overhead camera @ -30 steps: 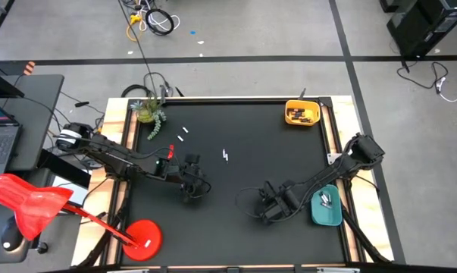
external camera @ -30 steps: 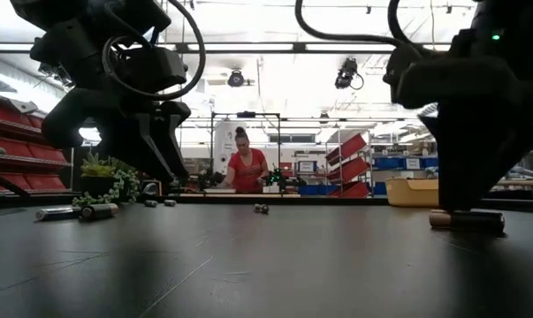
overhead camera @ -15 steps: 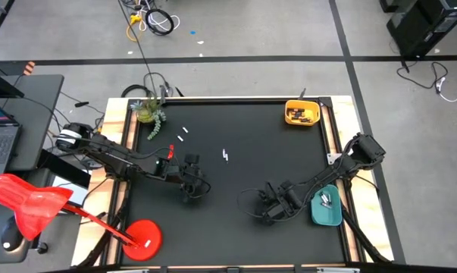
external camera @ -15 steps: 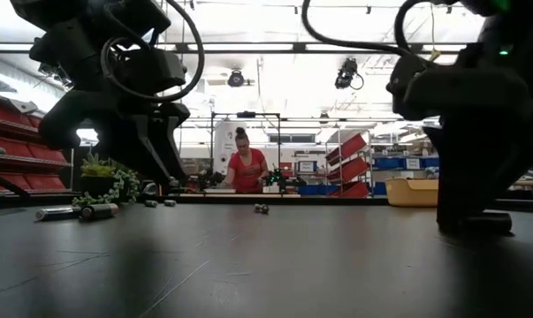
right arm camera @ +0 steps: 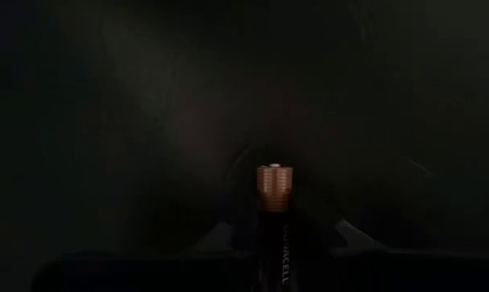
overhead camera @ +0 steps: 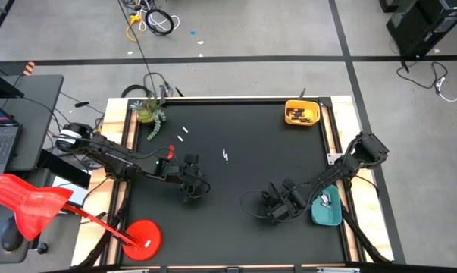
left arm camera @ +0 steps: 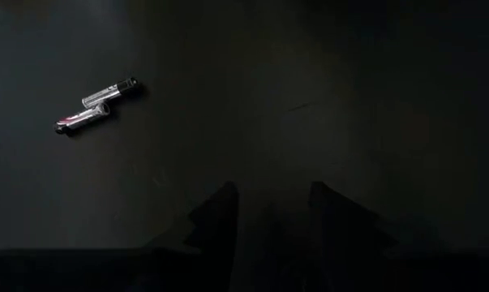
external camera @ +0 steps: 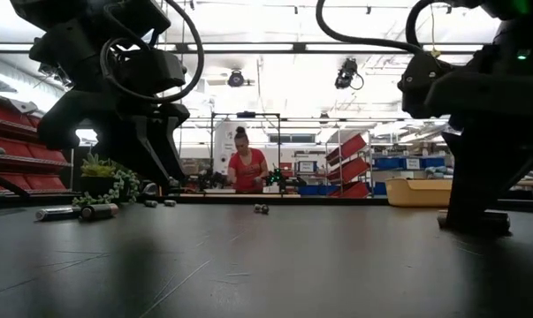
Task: Sort batteries
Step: Put the black battery into the yellow bin
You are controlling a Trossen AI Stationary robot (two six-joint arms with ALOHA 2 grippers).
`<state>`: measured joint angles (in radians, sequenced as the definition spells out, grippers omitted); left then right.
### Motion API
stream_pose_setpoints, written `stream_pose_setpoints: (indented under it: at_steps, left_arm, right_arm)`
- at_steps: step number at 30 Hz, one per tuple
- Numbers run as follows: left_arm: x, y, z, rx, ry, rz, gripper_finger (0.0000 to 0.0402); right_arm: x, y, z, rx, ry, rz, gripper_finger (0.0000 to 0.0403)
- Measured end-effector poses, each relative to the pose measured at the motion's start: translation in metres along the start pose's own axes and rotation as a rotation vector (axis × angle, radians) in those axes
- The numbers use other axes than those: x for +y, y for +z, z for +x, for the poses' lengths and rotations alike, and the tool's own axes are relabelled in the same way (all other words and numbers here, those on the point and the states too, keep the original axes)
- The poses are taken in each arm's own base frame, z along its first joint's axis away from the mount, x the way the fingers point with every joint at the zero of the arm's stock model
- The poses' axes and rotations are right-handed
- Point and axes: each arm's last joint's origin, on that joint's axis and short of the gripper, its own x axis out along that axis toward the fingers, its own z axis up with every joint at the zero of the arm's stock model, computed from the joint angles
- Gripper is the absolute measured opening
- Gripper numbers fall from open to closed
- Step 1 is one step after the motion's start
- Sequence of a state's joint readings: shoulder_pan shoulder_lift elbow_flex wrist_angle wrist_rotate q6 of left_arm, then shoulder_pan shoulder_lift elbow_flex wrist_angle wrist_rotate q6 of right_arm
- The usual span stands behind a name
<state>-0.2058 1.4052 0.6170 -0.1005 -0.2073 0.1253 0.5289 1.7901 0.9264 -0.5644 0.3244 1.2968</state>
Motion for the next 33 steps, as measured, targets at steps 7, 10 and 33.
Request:
stream_pose_setpoints:
  at_steps: [7,10,33]
  left_arm:
    - [-0.002,0.0,0.0,-0.002,-0.008,0.006,0.0158]
    - [-0.004,0.001,-0.001,-0.004,-0.013,0.012,0.0158]
    - [-0.004,0.006,-0.001,-0.057,-0.007,0.005,0.0158]
  right_arm:
    - [-0.002,0.004,0.002,-0.14,-0.051,-0.002,0.0043]
    - [-0.003,0.007,0.004,-0.185,-0.071,-0.003,0.0043]
    - [-0.108,0.098,-0.086,-0.304,-0.263,0.141,0.0043]
